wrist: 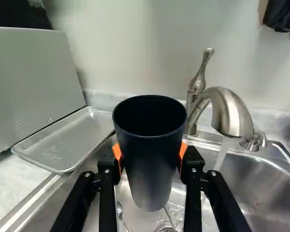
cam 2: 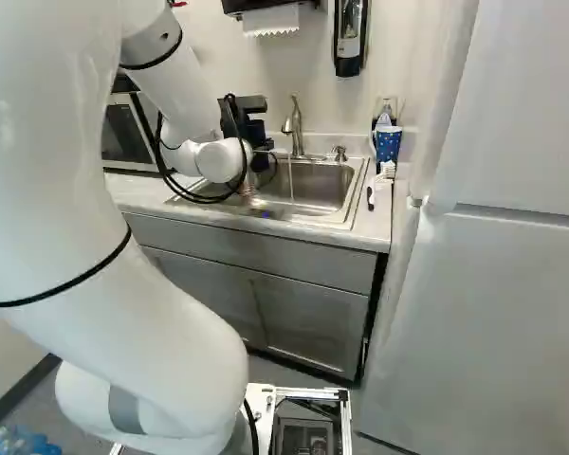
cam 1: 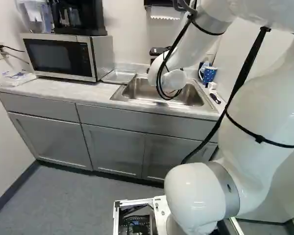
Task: Rinse the cup and place it in the tray
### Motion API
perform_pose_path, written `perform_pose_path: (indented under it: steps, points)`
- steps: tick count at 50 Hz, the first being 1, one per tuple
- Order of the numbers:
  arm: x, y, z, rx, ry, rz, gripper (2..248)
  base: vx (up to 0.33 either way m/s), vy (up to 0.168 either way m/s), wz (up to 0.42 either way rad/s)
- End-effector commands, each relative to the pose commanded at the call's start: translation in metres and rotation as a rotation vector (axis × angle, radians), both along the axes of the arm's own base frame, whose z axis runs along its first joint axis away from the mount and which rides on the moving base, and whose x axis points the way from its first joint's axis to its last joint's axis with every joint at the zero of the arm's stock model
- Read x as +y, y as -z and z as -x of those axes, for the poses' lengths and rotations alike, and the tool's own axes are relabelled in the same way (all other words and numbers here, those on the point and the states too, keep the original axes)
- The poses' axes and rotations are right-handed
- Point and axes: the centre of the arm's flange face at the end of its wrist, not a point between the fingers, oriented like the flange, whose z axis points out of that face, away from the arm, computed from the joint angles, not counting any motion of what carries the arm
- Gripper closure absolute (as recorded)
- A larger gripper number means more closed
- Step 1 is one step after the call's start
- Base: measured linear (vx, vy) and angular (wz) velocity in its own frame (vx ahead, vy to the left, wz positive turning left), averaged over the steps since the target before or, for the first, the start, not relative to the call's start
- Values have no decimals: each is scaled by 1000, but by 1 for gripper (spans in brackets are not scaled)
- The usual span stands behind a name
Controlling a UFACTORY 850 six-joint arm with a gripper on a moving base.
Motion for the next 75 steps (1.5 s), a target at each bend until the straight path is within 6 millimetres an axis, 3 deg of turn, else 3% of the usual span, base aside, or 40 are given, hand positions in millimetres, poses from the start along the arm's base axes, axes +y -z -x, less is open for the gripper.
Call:
perform_pose_path:
  steps: [36, 56, 75]
  points:
    - [-24, 38, -3, 74, 50, -1, 125, 0, 0, 0]
    - [-48, 59, -6, 113, 99, -4, 125, 0, 0, 0]
    - [-74, 59, -7, 113, 154, -7, 125, 0, 0, 0]
